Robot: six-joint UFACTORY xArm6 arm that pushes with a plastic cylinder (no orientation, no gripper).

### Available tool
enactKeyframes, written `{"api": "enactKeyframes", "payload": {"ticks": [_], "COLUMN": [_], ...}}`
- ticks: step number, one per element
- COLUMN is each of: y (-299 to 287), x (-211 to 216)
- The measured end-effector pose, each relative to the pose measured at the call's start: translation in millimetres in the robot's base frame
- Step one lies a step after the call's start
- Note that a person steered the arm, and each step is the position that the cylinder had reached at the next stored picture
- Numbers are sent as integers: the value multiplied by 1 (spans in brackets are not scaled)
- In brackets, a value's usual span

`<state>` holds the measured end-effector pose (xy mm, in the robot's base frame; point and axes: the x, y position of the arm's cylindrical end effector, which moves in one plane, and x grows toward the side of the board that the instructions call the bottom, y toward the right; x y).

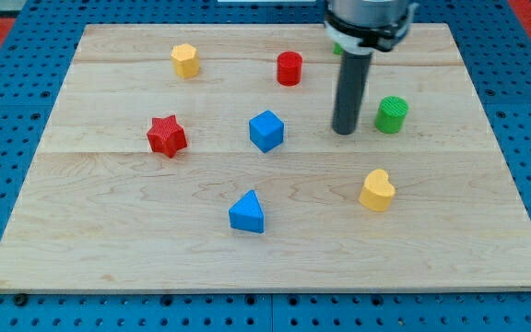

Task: Move the green circle towards the center right of the board

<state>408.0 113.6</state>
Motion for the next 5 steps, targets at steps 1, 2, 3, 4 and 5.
{"api": "enactKeyframes", "payload": {"ticks": [1,2,3,4,5], "y": [28,55,13,7,55], "x": [-22,-30,-17,-60,-103]}}
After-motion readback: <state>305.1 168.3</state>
